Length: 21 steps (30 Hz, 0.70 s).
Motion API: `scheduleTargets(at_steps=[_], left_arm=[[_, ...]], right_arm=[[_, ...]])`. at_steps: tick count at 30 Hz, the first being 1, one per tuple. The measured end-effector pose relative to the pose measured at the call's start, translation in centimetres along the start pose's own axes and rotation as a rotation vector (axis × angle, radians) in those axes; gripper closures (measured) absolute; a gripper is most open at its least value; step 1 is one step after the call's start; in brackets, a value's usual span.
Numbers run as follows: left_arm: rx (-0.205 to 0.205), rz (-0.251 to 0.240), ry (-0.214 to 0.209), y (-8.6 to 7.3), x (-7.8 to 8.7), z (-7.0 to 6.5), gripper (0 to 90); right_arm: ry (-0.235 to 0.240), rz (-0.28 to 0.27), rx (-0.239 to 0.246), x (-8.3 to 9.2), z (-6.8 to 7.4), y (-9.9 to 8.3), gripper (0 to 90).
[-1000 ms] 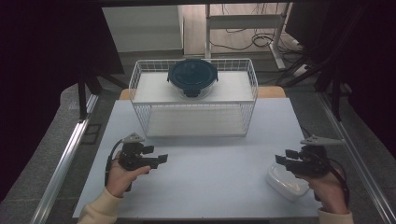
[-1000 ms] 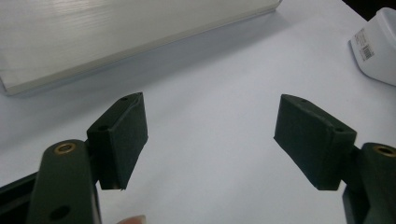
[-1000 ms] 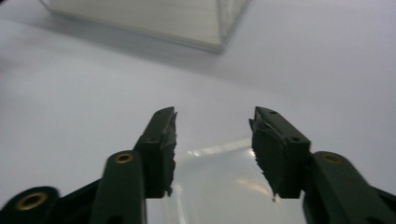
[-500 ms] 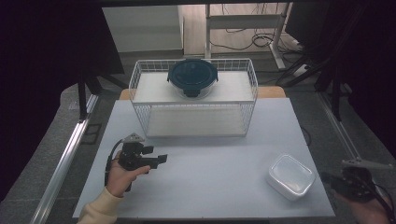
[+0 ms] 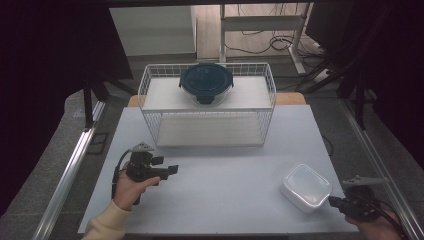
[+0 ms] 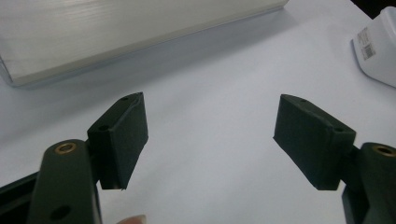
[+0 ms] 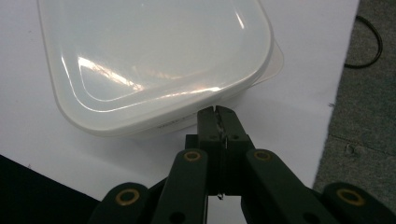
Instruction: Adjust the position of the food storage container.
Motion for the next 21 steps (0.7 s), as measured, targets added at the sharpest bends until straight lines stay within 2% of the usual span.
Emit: scheduleTargets(at_steps=[6,12,21], left_arm=[[0.002,-0.002,0.0,0.0,0.0,0.1,25.6],[0.005,0.003,0.0,-0.1,-0.2,0.1,25.6],[0.007,0.006,0.001,-0.2,-0.2,0.2,25.6]], right_arm=[[0.046,-0.005,0.047,-1.0,2.6,0.5,89.2],[0.069,-0.009,0.078,-2.2,4.6,1.2,89.2],[0.085,-0.025,0.106,-2.7,6.3,2.0,89.2]])
Point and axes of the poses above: each handheld gripper's, and its own axes: x roughly backward along the jaws, y roughly out of its top, z roughly to its left, the point moved 8 cm from there along -x, roughly forward along the jaws, and after that the axes turned 13 degrees about -x, right-handed, at the moved point
